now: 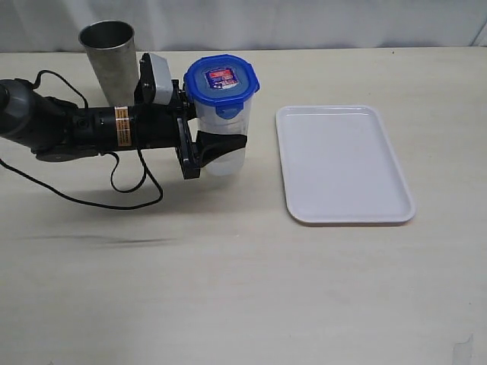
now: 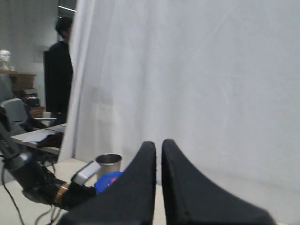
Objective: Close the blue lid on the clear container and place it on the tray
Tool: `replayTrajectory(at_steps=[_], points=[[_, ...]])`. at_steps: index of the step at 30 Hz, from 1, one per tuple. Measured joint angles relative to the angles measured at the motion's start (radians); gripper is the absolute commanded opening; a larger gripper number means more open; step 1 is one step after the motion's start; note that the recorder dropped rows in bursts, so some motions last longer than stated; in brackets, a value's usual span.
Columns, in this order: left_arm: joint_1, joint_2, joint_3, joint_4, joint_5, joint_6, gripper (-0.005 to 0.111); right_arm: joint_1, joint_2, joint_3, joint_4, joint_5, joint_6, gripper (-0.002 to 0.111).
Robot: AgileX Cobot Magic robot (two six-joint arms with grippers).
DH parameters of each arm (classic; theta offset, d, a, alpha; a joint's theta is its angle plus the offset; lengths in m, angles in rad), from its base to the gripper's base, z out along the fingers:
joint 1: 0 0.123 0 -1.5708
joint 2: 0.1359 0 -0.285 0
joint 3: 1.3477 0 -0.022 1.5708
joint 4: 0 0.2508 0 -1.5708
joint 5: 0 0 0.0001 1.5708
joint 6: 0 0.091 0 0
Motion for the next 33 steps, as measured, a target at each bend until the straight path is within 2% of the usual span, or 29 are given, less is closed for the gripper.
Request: replayTrajectory(at_steps=[1,6,10,15,23,33], points=[[0.0,0.0,0.0,0.0,0.0,0.0,0.0,-0.062,-0.005,0.029,0.0,0.0,0.0,0.005],[0.0,0.0,0.0,0.0,0.0,0.0,0.0,-0.224,-0.018,0.116,0.0,0.0,0.0,0.005],[0.0,0.0,0.0,0.0,0.0,0.0,0.0,-0.333,-0.02,0.179,0.015,0.002,0.0,0.005],[0.0,0.0,0.0,0.0,0.0,0.0,0.0,-0.439,-0.02,0.243,0.139,0.002,0.0,0.005],[0.0,0.0,0.0,0.0,0.0,0.0,0.0,-0.504,-0.02,0.353,0.067,0.002,0.002,0.005],[0.0,0.0,0.0,0.0,0.0,0.0,0.0,-0.504,-0.02,0.507,0.057,-0.025,0.002,0.005]])
